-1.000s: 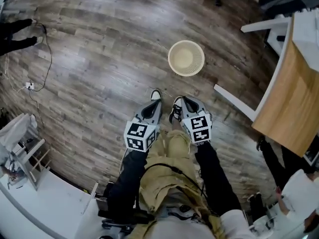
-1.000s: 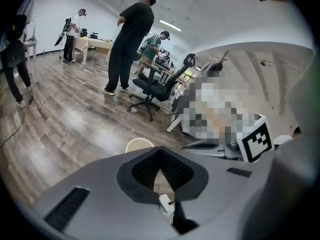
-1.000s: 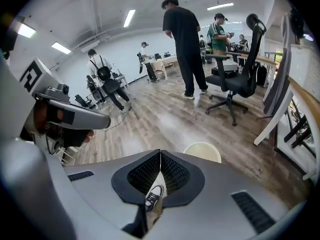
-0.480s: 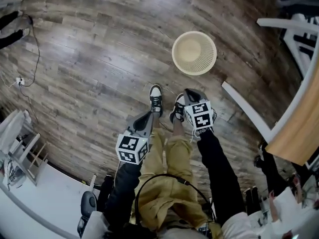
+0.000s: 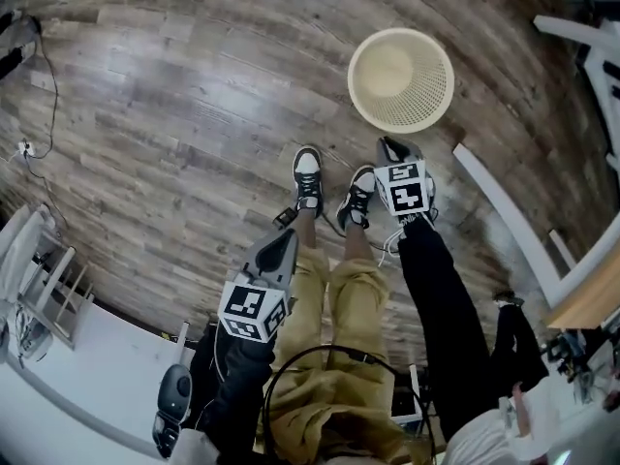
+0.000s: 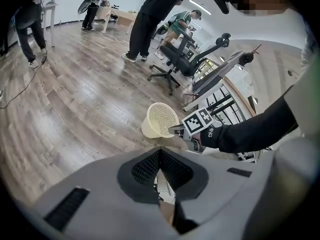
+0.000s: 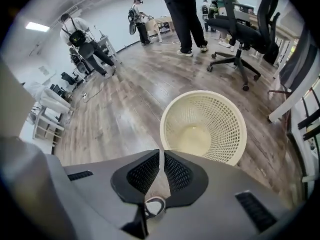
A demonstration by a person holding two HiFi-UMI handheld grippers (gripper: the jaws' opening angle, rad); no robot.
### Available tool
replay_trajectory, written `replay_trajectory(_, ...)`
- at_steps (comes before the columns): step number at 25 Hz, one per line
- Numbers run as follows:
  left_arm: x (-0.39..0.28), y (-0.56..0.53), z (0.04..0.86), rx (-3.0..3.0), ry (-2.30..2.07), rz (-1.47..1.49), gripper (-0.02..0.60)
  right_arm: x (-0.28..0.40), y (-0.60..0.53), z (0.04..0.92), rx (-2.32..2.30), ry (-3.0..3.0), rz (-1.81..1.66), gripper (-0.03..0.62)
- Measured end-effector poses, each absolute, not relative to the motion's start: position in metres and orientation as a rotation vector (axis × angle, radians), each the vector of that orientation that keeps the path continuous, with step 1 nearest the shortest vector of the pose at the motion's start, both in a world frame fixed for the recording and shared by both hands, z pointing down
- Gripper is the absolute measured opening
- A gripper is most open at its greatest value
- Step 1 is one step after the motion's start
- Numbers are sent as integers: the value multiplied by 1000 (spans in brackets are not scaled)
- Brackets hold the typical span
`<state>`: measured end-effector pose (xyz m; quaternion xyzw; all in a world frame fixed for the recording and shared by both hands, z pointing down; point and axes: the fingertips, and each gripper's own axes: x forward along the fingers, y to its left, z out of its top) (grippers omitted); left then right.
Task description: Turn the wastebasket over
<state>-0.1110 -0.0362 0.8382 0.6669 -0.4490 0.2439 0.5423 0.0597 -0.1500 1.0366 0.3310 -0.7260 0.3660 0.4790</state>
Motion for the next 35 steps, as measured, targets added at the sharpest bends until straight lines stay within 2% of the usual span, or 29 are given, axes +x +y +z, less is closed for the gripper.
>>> replay_trajectory(2, -113, -33, 845, 1575, -1067, 570, 0, 61, -161, 1054, 812, -1777, 833, 35)
replay_trajectory(4, -118, -31, 850, 1562, -1073, 566, 0, 57, -168, 1073, 774, -1786, 797, 156)
replay_trajectory(5, -121, -29, 853, 1555, -1077, 566, 0, 54, -169, 1082, 746, -1787, 785, 197)
replay_trajectory(6, -124, -28, 855, 1549, -1081, 566, 0, 52, -169, 1091, 718, -1784, 772, 228)
replay_trajectory(8, -128, -24, 860, 1540, -1088, 568, 0, 49, -167, 1108, 665, -1773, 738, 245)
replay_trajectory(11, -132, -22, 864, 1535, -1102, 570, 0, 48, -164, 1128, 571, -1748, 672, 239)
replay_trajectory(12, -134, -21, 865, 1532, -1107, 570, 0, 47, -165, 1132, 536, -1742, 639, 210)
replay_trajectory(13, -135, -20, 866, 1527, -1112, 569, 0, 46, -165, 1134, 503, -1739, 607, 120)
replay_trajectory(14, -136, -18, 867, 1522, -1114, 568, 0, 44, -164, 1134, 478, -1746, 579, 81)
replay_trajectory(15, -136, -17, 867, 1517, -1117, 567, 0, 40, -164, 1132, 465, -1764, 562, 72)
replay_trajectory(20, -133, -15, 866, 1512, -1123, 563, 0, 10, -188, 1094, 589, -2027, 772, 64)
replay_trajectory(25, -119, -26, 864, 1542, -1114, 543, 0, 6, -221, 1057, 690, -2284, 1300, 64)
replay_trajectory(29, -119, -24, 871, 1529, -1111, 554, 0, 40, -253, 1050, 863, -2368, 1624, 64)
replay_trajectory(35, -110, -24, 880, 1510, -1103, 581, 0, 126, -279, 1070, 1225, -2323, 1795, 64)
